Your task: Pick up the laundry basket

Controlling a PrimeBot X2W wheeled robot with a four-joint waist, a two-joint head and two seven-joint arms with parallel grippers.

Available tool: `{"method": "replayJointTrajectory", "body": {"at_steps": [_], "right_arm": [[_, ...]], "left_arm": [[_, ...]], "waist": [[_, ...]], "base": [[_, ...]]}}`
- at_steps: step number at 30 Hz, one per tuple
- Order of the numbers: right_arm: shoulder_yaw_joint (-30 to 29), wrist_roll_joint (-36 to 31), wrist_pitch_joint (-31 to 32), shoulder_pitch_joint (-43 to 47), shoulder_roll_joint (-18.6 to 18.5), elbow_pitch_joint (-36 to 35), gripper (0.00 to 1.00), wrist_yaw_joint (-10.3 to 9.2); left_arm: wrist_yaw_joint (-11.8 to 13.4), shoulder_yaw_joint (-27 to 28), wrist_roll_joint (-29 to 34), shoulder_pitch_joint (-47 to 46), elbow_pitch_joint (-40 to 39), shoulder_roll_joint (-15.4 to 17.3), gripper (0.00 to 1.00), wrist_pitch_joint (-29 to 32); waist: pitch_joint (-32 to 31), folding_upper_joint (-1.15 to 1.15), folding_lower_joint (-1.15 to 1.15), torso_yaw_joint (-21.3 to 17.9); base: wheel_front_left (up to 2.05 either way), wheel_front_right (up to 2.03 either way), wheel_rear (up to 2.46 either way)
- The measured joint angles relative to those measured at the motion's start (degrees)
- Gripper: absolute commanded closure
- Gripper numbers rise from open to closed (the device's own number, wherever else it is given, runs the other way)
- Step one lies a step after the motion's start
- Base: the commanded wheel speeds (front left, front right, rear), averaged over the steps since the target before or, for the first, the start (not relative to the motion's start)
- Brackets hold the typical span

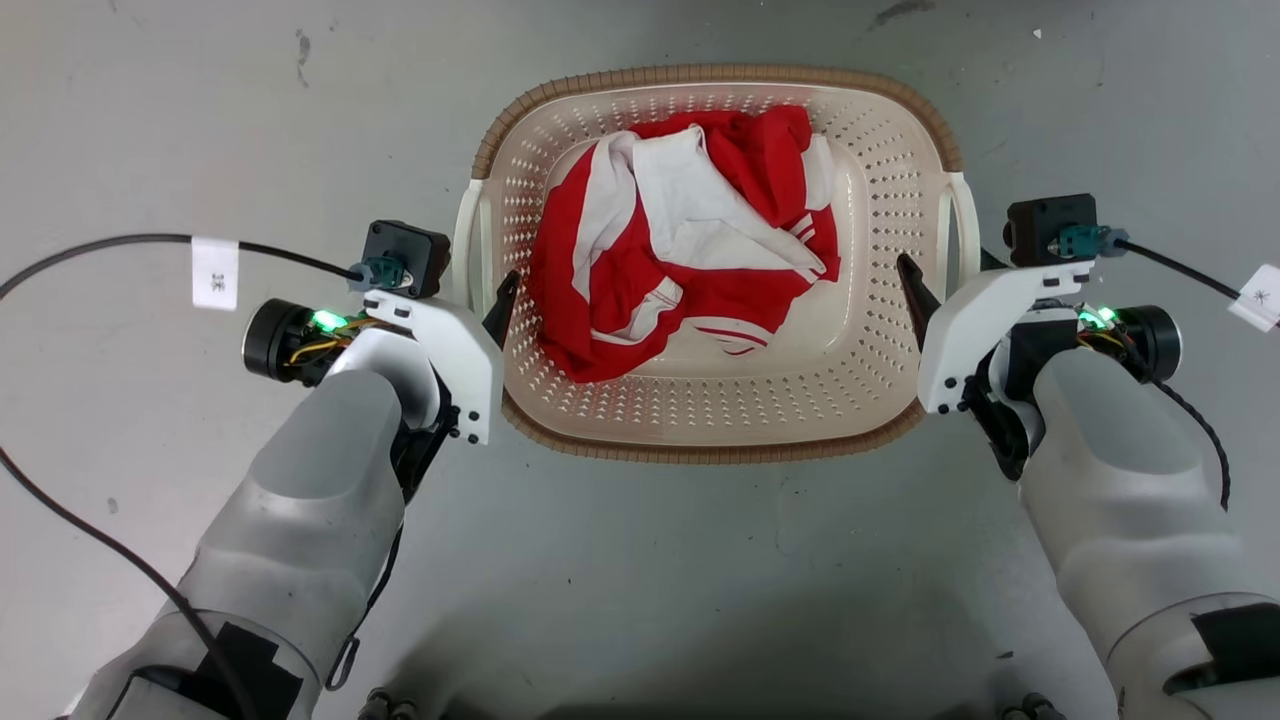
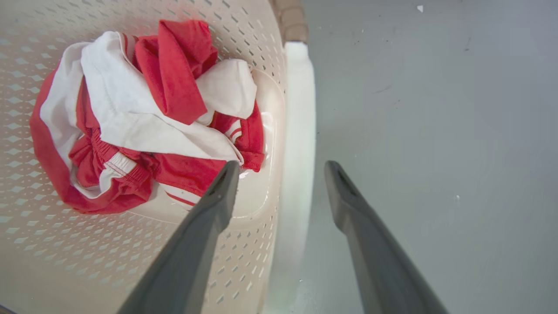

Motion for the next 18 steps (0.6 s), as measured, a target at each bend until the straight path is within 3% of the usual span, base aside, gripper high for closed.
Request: {"method": "replayJointTrajectory", "body": {"at_steps": [6, 18], "right_arm": [[0.7, 1.1, 2.6, -2.6, 0.0, 2.6, 0.00, 0.00], [0.7, 0.2, 4.9, -4.6, 0.0, 4.3, 0.00, 0.00]], "left_arm": [[0.0, -5.2, -5.0, -1.0, -0.4, 1.1, 0.00, 3.7], [0.0, -13.0, -11.9, -2.8, -0.9, 2.8, 0.00, 4.6]], "waist": [[0.8, 0.00, 0.00, 0.2], [1.9, 0.00, 0.00, 0.6]], "base": [[0.00, 0.00, 0.00], [0.00, 0.00, 0.00]]}}
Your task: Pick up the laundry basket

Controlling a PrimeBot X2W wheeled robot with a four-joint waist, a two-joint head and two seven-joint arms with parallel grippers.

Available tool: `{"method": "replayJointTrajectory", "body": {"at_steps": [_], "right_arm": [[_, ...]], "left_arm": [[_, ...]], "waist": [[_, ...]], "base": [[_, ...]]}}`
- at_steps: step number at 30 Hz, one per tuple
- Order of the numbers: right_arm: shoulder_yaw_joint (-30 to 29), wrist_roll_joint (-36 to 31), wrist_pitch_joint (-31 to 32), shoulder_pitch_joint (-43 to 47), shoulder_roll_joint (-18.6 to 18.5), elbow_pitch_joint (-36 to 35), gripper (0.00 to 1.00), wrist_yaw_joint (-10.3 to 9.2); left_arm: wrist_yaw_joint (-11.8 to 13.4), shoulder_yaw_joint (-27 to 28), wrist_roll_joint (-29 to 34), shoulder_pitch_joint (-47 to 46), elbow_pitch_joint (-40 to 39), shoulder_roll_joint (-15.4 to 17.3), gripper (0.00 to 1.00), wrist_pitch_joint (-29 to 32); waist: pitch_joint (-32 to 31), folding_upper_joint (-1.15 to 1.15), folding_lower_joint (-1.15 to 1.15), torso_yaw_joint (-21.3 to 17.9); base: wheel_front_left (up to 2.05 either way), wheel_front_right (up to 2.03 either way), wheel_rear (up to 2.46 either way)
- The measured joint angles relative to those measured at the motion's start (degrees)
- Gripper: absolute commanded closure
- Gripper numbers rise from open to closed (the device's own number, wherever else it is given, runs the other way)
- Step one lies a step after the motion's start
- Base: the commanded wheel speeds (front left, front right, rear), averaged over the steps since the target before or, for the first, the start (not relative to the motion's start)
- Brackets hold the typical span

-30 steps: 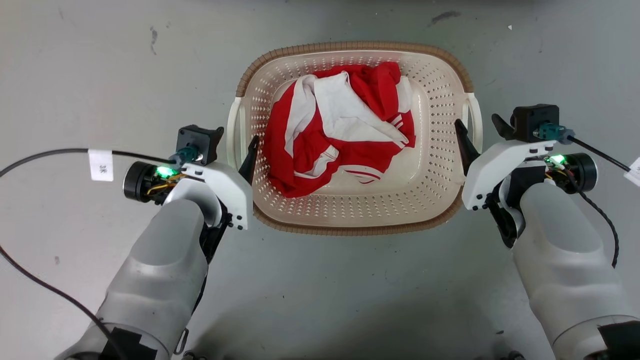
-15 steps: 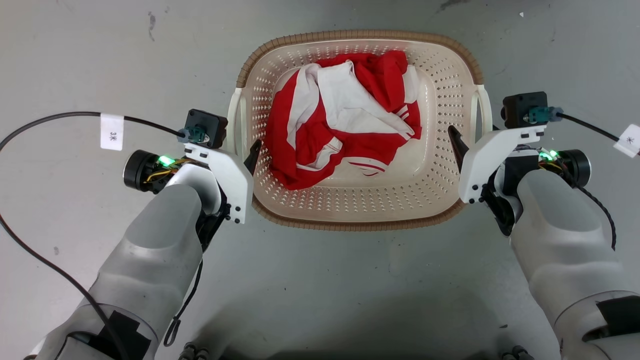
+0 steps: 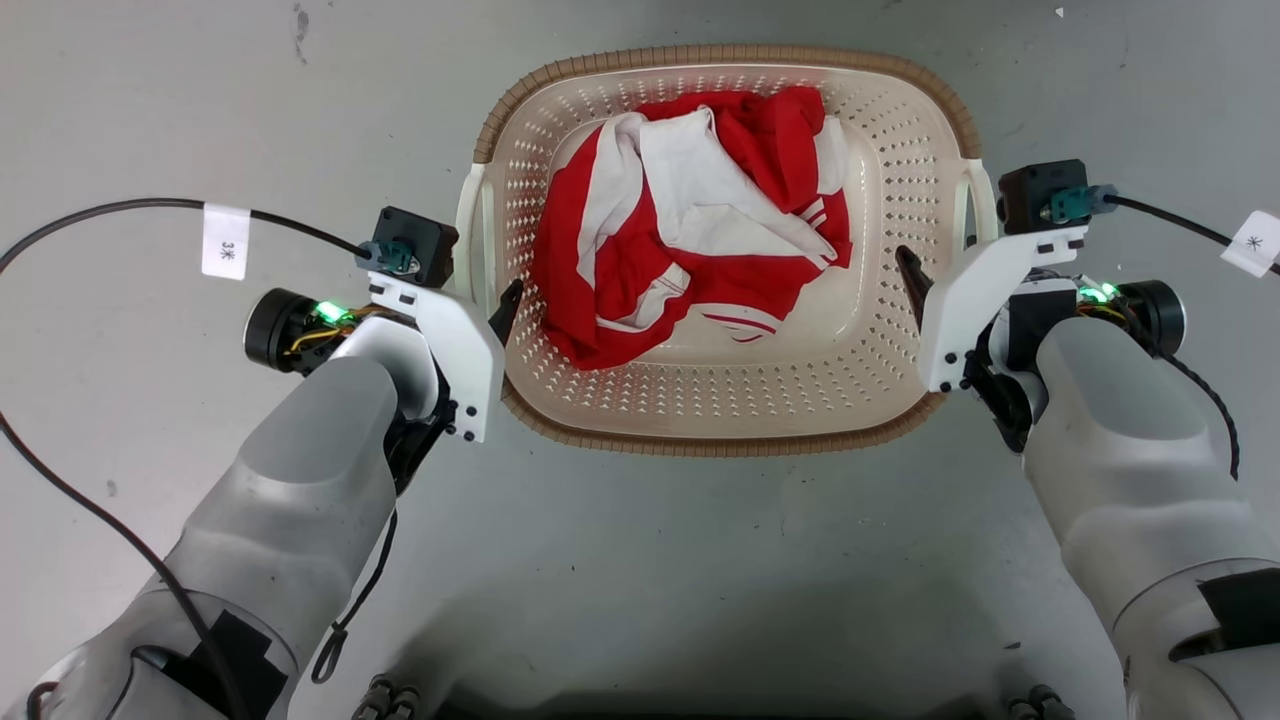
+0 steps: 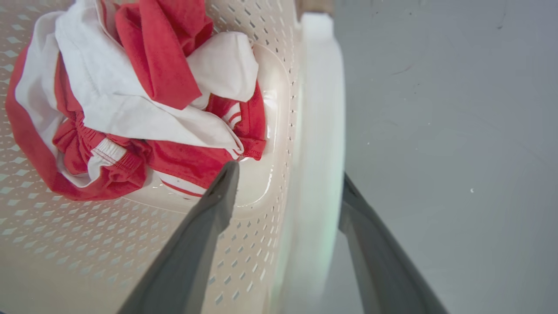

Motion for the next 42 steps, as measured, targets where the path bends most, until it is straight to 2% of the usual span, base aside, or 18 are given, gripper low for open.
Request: {"method": "replayJointTrajectory", "body": {"at_steps": [3, 4, 5, 6, 7, 13, 22, 35, 42], "right_arm": [[-0.1, 0.6, 0.5, 0.0, 0.0, 0.2, 0.00, 0.00], [0.0, 1.0, 0.6, 0.0, 0.0, 0.2, 0.00, 0.00], [0.4, 1.5, 1.0, 0.0, 0.0, 0.2, 0.10, 0.00], [0.8, 2.1, 1.3, 0.0, 0.0, 0.3, 0.76, 0.00], [1.2, 2.5, 1.6, 0.0, 0.0, 0.3, 1.00, 0.00], [3.3, 5.1, 2.1, 0.0, -0.1, 0.5, 1.00, -0.10], [4.2, 4.4, 2.9, 0.0, 0.0, 0.8, 1.00, -0.10], [6.2, 2.0, 14.9, 2.2, 0.1, 0.8, 1.00, -0.10], [9.9, 6.1, 23.0, 5.0, 0.2, 0.7, 1.00, -0.10]], "left_arm": [[0.0, -1.4, -1.2, -0.6, 0.3, 0.1, 0.00, -0.5], [0.0, -1.9, -1.5, -0.7, 0.5, 0.1, 0.45, -0.5], [0.0, -2.3, -2.2, -0.7, 0.4, 0.0, 1.00, -0.5], [0.0, -2.6, -3.1, -0.7, 0.4, 0.0, 1.00, -0.4], [0.0, -3.0, -3.7, -0.7, 0.4, 0.0, 1.00, -0.3], [-0.1, -5.6, -6.5, -1.0, -0.1, 0.7, 1.00, -0.4], [-0.1, -10.5, -10.1, -0.9, -1.0, 2.0, 1.00, 1.2], [0.0, -19.2, -18.5, 1.2, -6.9, 5.5, 1.00, 10.1], [0.1, -22.9, -22.8, 3.7, -12.0, 8.2, 1.00, 18.9]], "waist": [[0.0, 0.00, 0.00, 0.0], [0.0, 0.00, 0.00, 0.1], [0.0, 0.00, 0.00, 0.1], [0.0, 0.00, 0.00, 0.2], [0.0, 0.00, 0.00, 0.2], [0.1, 0.00, 0.00, 0.2], [-2.0, 0.00, 0.00, -0.3], [-12.2, 0.00, 0.00, -1.3], [-20.2, 0.00, -0.01, -2.0]], "base": [[0.00, 0.00, 0.00], [0.00, 0.00, 0.00], [0.00, 0.00, 0.00], [0.00, 0.00, 0.00], [0.00, 0.00, 0.00], [0.00, 0.00, 0.00], [0.00, 0.00, 0.00], [0.00, 0.00, 0.00], [0.00, 0.00, 0.00]]}}
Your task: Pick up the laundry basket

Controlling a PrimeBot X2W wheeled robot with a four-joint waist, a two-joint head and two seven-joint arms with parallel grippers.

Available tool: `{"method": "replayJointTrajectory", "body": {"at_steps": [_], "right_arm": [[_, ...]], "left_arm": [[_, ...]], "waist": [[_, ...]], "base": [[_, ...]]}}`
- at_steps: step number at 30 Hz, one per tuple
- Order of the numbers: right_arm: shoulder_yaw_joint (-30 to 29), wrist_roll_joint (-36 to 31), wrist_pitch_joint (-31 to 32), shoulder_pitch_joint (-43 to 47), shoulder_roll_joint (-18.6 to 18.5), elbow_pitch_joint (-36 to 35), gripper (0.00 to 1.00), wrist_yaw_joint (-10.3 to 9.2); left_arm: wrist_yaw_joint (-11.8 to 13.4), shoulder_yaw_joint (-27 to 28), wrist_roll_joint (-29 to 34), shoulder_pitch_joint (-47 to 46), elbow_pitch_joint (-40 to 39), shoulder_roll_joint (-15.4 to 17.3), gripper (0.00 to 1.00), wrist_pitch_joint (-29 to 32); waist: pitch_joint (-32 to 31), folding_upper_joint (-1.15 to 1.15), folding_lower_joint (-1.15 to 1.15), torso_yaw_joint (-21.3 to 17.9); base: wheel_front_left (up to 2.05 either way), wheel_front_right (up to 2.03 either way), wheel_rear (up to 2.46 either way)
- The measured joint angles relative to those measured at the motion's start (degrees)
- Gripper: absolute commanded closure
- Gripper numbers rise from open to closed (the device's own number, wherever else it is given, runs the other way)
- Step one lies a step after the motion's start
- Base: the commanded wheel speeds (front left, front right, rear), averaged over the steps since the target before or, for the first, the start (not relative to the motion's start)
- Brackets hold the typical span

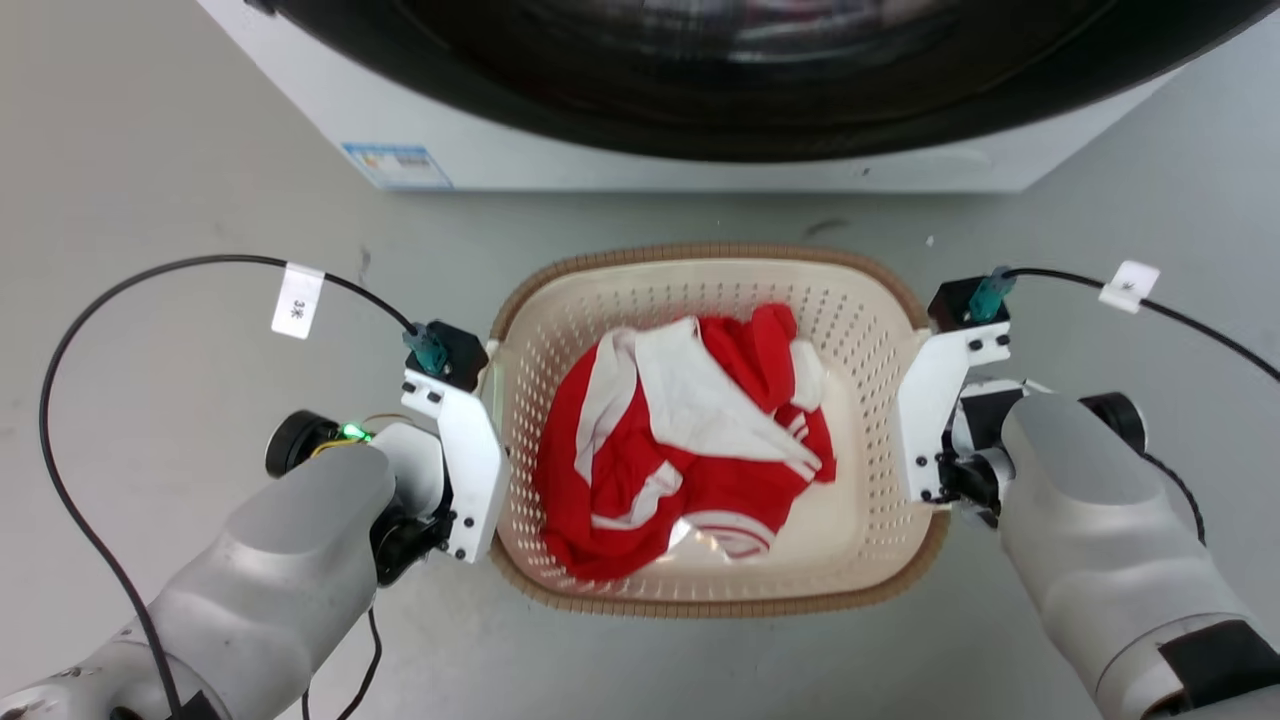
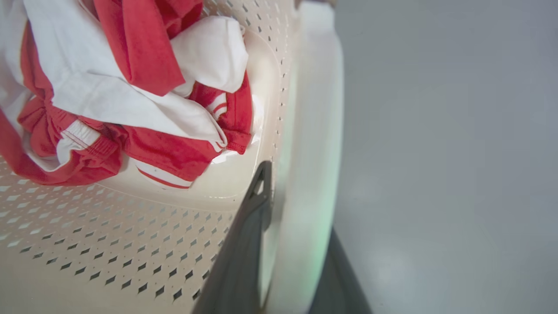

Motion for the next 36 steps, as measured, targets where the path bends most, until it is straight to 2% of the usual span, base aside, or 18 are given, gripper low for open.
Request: {"method": "replayJointTrajectory", "body": {"at_steps": [7, 21, 36], "right_arm": [[4.8, 4.4, 5.3, 2.3, 0.0, -1.8, 1.00, 0.00], [8.7, 10.2, 10.6, 7.0, -0.2, -1.9, 1.00, -0.04], [14.4, 13.9, 13.1, 9.3, -0.3, -2.9, 1.00, -0.10]], "left_arm": [[0.0, -1.0, -3.1, 1.8, -2.8, 2.1, 1.00, 4.0], [0.0, -1.5, -3.3, 6.0, -5.5, 2.9, 1.00, 9.9], [0.3, -1.4, -5.9, 9.0, -7.9, 3.9, 1.00, 16.1]], "waist": [[-7.6, 0.00, 0.00, -0.8], [-21.1, 0.00, -0.02, -1.6], [-27.4, 0.00, -0.01, -1.8]], "base": [[0.00, 0.00, 0.00], [0.00, 0.00, 0.00], [0.00, 0.00, 0.00]]}}
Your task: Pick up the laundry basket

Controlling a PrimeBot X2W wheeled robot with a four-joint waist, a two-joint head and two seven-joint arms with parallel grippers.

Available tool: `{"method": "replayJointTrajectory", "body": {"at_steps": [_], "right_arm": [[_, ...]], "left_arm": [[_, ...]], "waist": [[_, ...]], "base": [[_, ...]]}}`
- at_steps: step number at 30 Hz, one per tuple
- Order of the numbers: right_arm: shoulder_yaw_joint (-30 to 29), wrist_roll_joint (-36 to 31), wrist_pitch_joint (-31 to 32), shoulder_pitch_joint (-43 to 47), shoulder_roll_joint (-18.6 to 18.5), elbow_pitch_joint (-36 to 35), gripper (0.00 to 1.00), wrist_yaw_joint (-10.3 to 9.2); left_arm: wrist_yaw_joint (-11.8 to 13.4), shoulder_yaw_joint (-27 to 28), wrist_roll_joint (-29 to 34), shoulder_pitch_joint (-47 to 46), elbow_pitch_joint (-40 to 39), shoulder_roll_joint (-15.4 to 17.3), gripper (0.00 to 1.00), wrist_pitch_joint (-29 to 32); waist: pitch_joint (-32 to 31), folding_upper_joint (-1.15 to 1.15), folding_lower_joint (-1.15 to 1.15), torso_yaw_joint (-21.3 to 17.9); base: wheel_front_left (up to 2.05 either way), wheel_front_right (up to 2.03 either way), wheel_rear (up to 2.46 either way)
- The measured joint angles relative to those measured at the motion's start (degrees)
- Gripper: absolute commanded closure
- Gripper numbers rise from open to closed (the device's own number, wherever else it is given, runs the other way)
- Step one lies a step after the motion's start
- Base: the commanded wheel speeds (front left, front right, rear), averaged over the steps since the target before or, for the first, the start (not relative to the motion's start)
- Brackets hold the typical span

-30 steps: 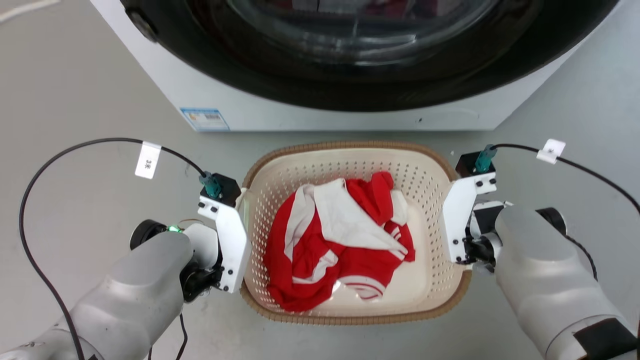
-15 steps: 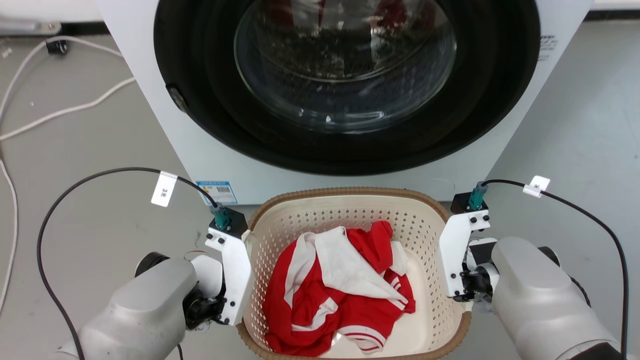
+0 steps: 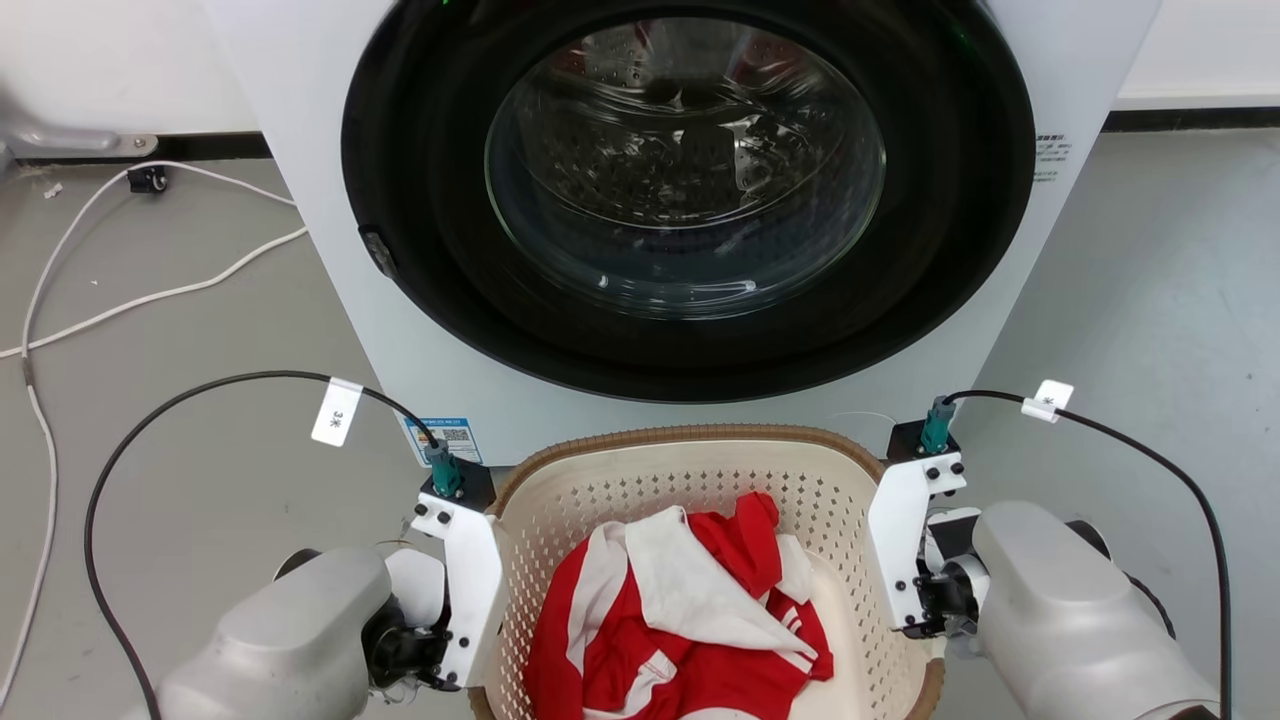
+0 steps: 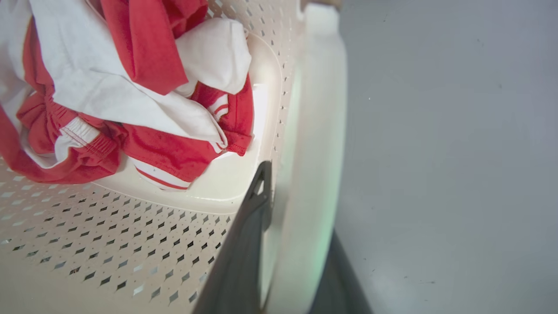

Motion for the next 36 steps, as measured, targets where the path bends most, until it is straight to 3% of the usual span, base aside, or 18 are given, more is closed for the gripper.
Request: {"method": "replayJointTrajectory", "body": {"at_steps": [36], "right_arm": [[4.8, 4.2, 1.5, -0.9, -0.1, 1.0, 1.00, 0.00]], "left_arm": [[0.0, 0.0, -1.1, 0.0, -0.4, -0.3, 1.00, 3.9]], "waist": [[-1.0, 0.00, 0.01, -0.7]], "base": [[0.00, 0.00, 0.00]]}}
